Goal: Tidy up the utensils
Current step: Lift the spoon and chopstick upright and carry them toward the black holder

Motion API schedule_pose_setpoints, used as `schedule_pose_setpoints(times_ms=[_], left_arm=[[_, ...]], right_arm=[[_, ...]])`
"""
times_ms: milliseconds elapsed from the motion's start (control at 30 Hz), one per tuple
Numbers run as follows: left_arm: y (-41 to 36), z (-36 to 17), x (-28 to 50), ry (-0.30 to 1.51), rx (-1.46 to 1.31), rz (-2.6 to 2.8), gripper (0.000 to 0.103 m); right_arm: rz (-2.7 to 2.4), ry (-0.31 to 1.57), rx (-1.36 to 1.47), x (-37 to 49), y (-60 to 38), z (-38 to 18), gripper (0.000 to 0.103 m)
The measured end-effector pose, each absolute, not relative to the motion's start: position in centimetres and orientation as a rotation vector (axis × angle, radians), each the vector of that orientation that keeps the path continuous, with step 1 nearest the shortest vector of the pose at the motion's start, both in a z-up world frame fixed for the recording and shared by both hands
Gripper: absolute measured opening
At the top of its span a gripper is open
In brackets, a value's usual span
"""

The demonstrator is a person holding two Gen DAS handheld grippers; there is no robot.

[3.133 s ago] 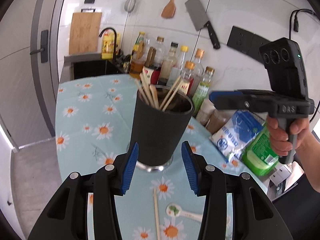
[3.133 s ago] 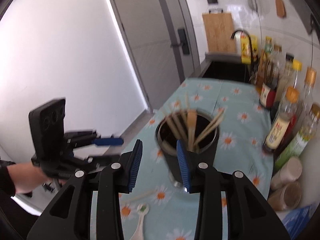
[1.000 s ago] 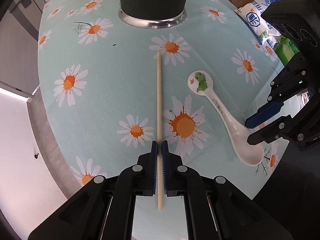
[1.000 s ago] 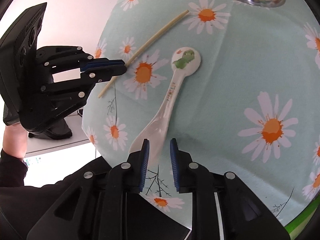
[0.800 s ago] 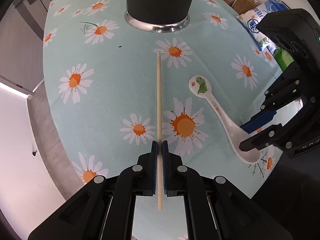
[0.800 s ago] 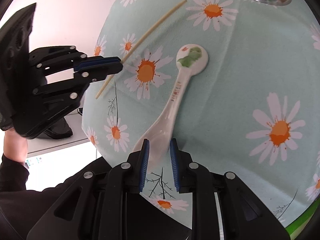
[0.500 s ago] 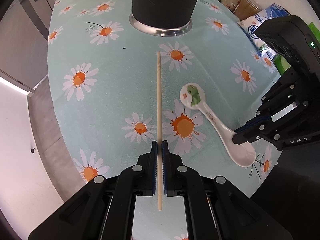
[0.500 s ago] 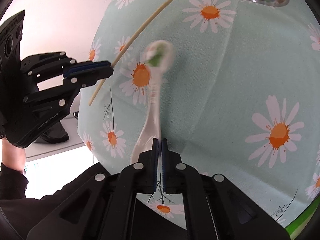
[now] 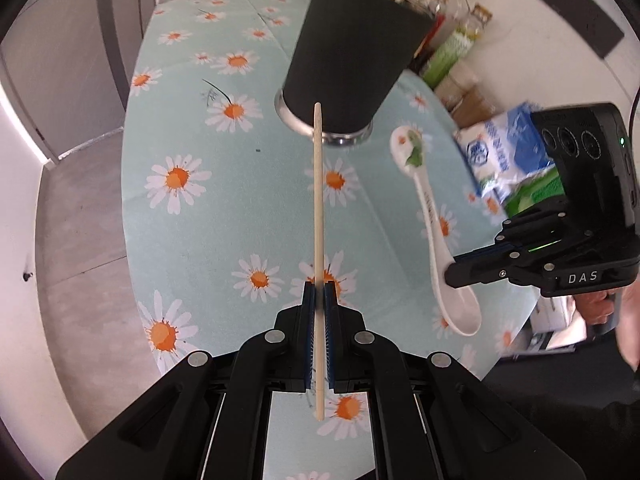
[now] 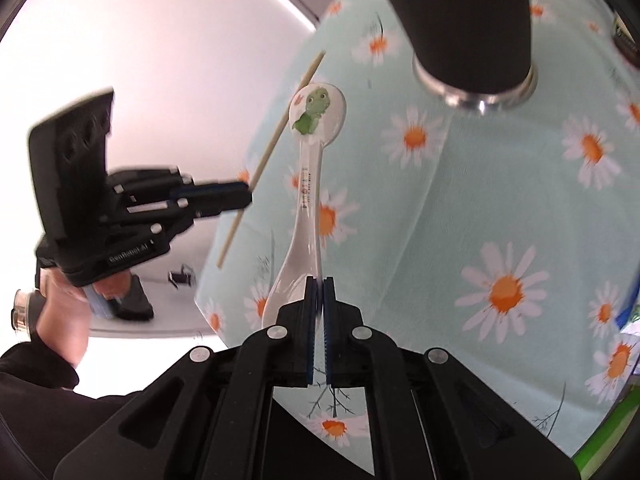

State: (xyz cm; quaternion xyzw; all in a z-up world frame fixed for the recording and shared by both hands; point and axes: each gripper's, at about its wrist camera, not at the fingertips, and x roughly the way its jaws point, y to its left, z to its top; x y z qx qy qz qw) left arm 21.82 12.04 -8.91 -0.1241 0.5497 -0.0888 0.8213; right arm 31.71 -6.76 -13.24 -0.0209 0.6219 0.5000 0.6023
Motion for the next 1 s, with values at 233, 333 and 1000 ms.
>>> schedule_pose_setpoints(times_ms=[233, 333, 1000], left_arm=[[11.9, -6.4, 22.0, 1.030, -0.368, -0.175, 0.003], [11.8, -5.0, 22.3, 0.935, -0.391, -0.178, 0.003], [10.5, 5.0, 27.9, 0.501, -0.373, -0.149, 0.003]], right_arm=[[1.189, 1.252, 0.020, 33.3, -8.5, -9.9, 0.004], [1.194, 1.156, 0.032, 34.6, -9.1, -8.4, 0.004], [1.015, 0.731, 0.136, 42.5, -9.8, 0.5, 0.004]])
